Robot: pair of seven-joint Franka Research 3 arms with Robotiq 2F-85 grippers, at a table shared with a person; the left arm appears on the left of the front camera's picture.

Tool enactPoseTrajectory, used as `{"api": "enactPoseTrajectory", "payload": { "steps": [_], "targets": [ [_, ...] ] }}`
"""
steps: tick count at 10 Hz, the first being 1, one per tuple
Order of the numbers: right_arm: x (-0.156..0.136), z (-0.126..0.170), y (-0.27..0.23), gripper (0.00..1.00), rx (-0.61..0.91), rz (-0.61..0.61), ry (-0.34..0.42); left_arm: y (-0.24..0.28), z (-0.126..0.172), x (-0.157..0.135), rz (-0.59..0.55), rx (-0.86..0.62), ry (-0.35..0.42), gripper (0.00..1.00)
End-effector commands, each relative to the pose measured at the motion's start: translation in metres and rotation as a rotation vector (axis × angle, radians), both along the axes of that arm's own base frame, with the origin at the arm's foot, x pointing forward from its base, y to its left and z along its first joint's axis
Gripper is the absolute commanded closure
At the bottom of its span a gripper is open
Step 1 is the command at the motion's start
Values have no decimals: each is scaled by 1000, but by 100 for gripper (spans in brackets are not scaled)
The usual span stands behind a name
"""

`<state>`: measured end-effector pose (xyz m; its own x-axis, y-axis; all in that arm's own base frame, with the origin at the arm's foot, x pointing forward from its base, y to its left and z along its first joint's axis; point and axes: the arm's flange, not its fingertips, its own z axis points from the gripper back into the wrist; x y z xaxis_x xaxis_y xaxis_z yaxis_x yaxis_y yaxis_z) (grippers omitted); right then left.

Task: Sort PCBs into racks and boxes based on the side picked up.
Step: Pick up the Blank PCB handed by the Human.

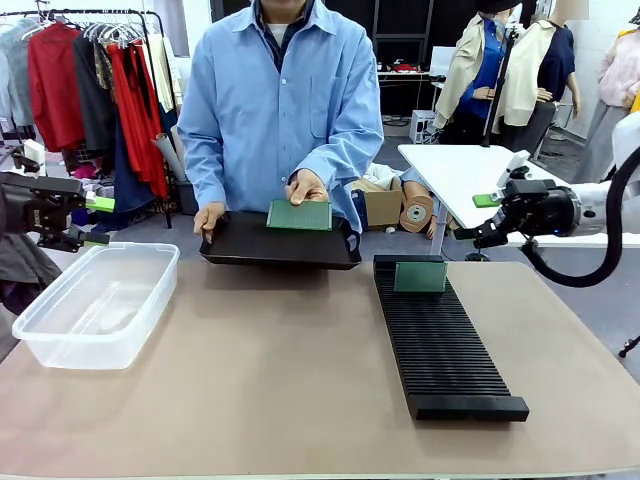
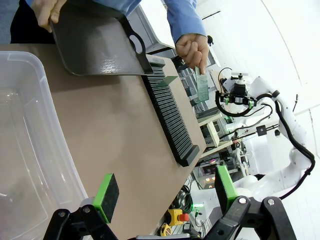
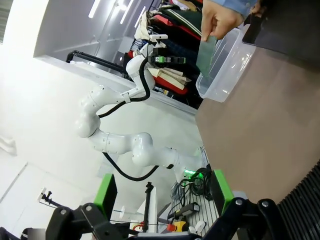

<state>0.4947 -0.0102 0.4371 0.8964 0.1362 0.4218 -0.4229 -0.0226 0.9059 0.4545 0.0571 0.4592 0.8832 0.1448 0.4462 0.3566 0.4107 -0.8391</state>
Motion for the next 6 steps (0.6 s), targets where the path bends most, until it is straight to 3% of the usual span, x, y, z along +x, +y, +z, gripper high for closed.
{"api": "enactPoseTrajectory", "payload": {
  "steps": [1,4,6],
  "targets": [
    [2,8,20,0,-22,-41,37,0,1,-1,-1,-3,-3,0],
    [14,4,43,0,-41,-34,56,0,1,-1,-1,-3,-3,0],
    [24,-1,65,0,-28,-98,85,0,1,-1,-1,-3,-3,0]
  ]
}}
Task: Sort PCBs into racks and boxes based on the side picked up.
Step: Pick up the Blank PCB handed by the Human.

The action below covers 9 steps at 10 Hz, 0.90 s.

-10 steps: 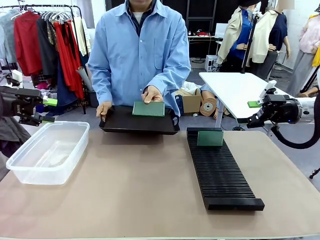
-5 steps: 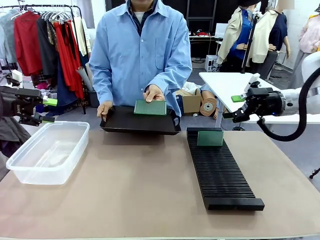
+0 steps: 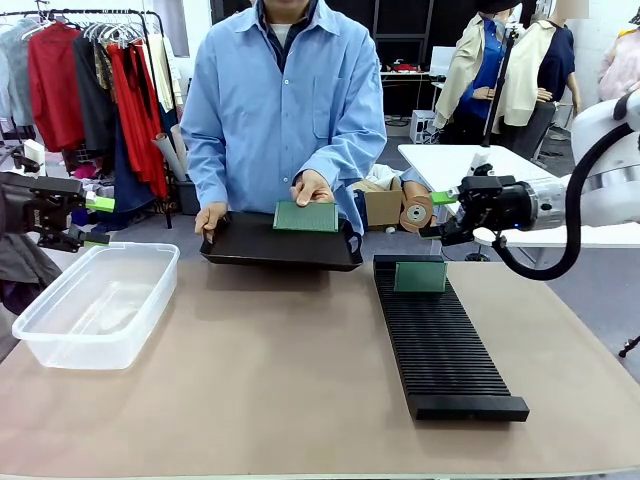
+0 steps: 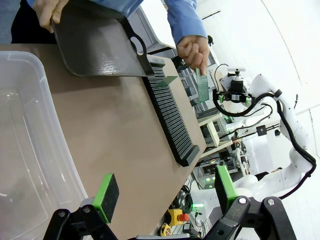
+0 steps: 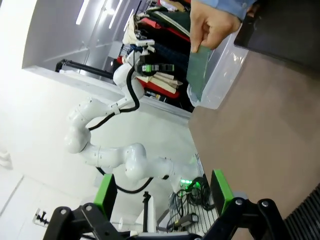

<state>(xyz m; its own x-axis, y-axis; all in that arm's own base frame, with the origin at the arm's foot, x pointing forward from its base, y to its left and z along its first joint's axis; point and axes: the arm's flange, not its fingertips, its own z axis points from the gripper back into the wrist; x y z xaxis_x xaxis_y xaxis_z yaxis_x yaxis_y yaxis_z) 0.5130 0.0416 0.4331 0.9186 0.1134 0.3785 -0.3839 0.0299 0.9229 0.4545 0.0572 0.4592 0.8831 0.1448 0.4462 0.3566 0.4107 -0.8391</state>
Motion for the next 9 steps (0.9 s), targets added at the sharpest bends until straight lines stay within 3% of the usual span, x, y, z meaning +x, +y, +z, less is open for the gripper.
{"api": "enactPoseTrajectory", "payload": {
  "steps": [1,9],
  "targets": [
    [11,0,22,0,12,-79,48,0,1,-1,-1,-3,-3,0],
    [61,-11,82,0,-44,-132,62,0,1,-1,-1,-3,-3,0]
  ]
}}
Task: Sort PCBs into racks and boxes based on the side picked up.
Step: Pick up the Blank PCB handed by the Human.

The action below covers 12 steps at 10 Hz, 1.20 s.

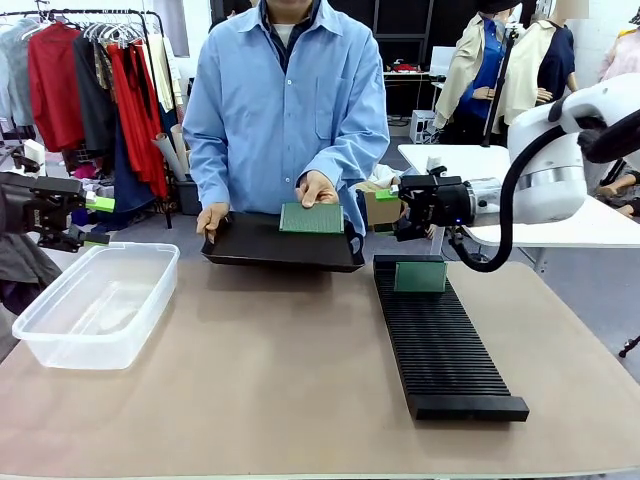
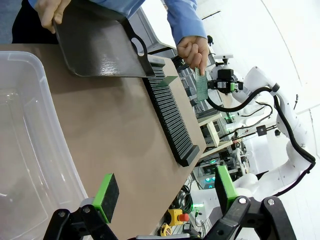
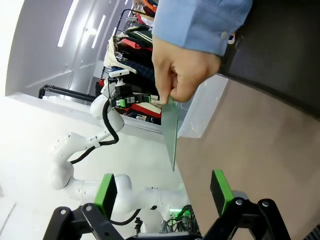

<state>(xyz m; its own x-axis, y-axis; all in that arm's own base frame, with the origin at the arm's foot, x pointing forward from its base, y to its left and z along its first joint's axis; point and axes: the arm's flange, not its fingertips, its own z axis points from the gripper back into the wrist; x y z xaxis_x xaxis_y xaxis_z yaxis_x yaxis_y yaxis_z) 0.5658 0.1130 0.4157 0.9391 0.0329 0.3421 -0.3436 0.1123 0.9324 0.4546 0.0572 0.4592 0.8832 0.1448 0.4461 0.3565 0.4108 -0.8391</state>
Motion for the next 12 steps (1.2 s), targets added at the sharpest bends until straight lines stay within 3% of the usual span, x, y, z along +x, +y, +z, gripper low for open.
{"api": "enactPoseTrajectory", "payload": {
  "steps": [1,7,12],
  "targets": [
    [12,5,16,0,0,-40,18,0,1,-1,-1,-3,-3,0],
    [33,2,53,0,0,-76,2,0,1,-1,-1,-3,-3,0],
    [33,0,67,0,-10,-54,6,0,1,-1,-1,-3,-3,0]
  ]
}}
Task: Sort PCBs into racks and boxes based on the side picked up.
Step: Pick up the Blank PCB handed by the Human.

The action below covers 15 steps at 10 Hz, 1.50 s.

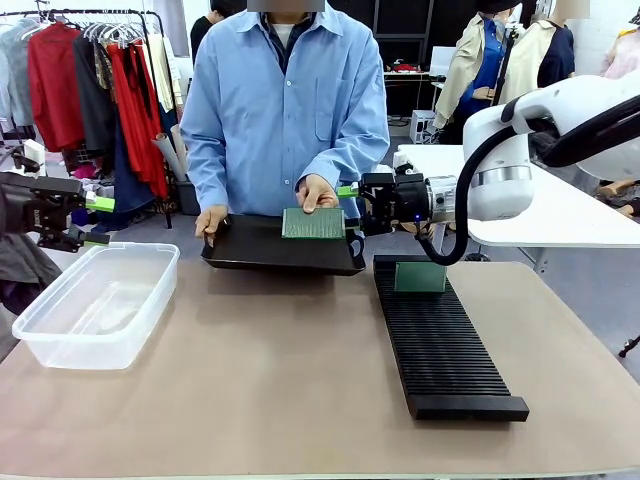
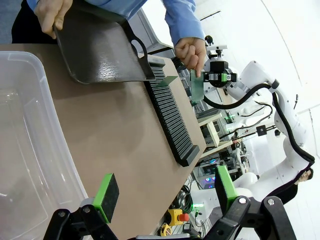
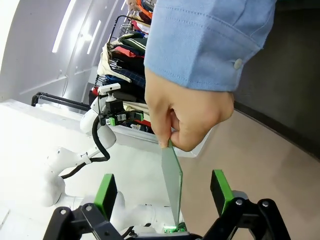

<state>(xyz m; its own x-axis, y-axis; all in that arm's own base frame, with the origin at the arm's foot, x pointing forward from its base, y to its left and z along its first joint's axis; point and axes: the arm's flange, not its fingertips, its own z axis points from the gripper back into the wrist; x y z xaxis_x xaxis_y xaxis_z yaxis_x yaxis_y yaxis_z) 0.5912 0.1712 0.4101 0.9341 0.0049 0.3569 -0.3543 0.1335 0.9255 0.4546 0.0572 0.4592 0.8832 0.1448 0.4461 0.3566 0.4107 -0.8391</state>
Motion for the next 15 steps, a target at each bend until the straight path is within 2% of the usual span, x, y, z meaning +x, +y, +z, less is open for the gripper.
{"api": "enactPoseTrajectory", "payload": {
  "steps": [1,2,3,5,9,12,15],
  "targets": [
    [8,4,12,0,-1,-20,22,0,1,-1,-1,-3,-3,0],
    [8,4,14,0,3,-19,21,0,1,-1,-1,-3,-3,0],
    [8,4,14,4,3,-20,20,0,1,-1,-1,-3,-3,0],
    [8,3,13,21,7,-20,18,0,1,-1,-1,-3,-3,0],
    [9,3,14,64,19,-27,46,0,1,-1,-1,-3,-3,0],
    [10,2,16,100,11,-31,59,0,1,-1,-1,-3,-3,0],
    [10,1,16,100,-2,-33,89,0,1,-1,-1,-3,-3,0]
  ]
}}
